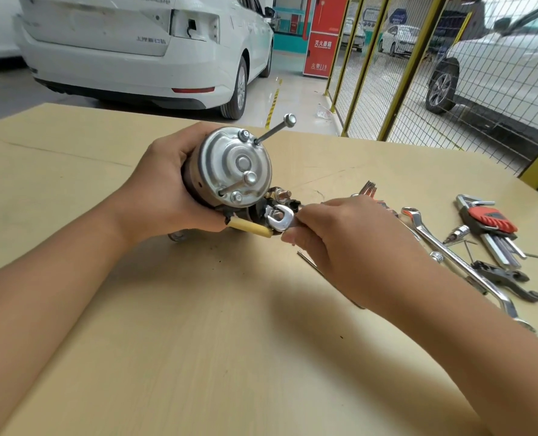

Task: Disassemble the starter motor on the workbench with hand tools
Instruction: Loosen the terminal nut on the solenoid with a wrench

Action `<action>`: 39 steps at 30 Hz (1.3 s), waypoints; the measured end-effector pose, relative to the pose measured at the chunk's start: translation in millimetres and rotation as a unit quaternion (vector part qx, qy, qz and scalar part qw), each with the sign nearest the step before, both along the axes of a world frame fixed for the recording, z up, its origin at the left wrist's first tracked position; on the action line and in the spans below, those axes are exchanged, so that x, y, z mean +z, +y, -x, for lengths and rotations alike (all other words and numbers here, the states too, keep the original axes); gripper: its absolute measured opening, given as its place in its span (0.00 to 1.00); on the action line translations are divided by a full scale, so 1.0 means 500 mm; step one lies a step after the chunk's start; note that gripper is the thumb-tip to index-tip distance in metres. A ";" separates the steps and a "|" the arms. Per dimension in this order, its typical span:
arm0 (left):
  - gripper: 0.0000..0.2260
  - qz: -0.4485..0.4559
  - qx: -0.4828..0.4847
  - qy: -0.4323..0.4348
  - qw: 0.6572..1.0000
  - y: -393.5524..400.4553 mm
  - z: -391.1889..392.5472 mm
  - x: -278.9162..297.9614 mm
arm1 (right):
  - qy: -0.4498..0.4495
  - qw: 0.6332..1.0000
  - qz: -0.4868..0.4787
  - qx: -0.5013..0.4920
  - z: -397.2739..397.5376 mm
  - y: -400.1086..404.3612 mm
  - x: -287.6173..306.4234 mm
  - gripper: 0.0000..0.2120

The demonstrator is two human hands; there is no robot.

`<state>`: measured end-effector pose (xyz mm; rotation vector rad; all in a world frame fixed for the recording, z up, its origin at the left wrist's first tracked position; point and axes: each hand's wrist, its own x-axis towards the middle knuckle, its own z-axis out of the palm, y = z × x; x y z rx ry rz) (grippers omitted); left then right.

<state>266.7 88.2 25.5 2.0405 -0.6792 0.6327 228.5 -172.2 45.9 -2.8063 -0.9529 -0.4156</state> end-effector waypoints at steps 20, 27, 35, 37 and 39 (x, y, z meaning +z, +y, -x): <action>0.39 0.018 0.037 -0.020 0.999 -0.027 0.007 -0.005 | 0.308 0.907 -0.267 -0.103 0.026 0.027 -0.027 0.21; 0.40 0.010 0.026 -0.015 0.999 -0.019 0.009 0.000 | 0.155 0.967 -0.178 -0.093 0.018 0.021 -0.027 0.21; 0.41 0.007 0.004 -0.009 1.000 -0.012 0.012 -0.002 | 0.164 0.973 -0.155 -0.050 0.017 0.015 -0.019 0.23; 0.41 0.010 0.002 -0.006 1.000 -0.012 0.013 -0.002 | 0.161 0.979 -0.114 -0.047 0.017 0.015 -0.015 0.23; 0.40 0.010 0.000 -0.005 1.000 -0.012 0.014 -0.001 | 0.141 0.988 -0.058 -0.036 0.016 0.015 -0.012 0.22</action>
